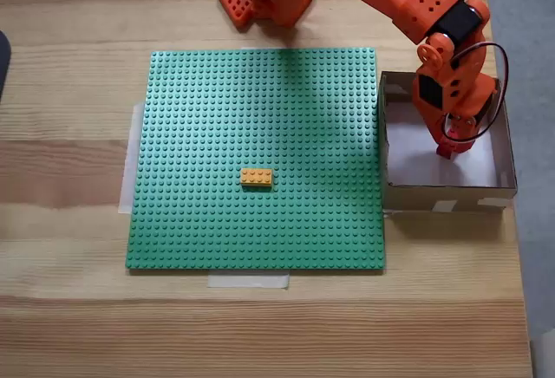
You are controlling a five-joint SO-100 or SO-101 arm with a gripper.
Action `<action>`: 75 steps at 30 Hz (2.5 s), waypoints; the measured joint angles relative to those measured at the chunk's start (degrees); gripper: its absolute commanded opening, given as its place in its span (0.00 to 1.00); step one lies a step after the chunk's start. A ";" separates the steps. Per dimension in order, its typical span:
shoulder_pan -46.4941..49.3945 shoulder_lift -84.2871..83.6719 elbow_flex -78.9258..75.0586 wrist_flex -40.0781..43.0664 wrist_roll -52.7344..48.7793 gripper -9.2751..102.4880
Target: Pick the red lego block and put it in the box.
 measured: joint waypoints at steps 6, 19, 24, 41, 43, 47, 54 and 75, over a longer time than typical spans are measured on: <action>0.53 0.18 1.14 -1.93 0.88 0.26; 1.85 10.11 2.20 -2.29 1.49 0.22; 2.02 15.47 2.20 -0.44 0.70 0.20; 9.32 39.55 10.02 4.83 -1.41 0.09; 10.99 43.24 12.83 4.57 0.18 0.08; 14.59 49.75 17.75 4.57 1.58 0.08; 22.94 61.87 29.18 1.32 3.43 0.07; 42.10 84.37 64.07 -9.58 8.35 0.07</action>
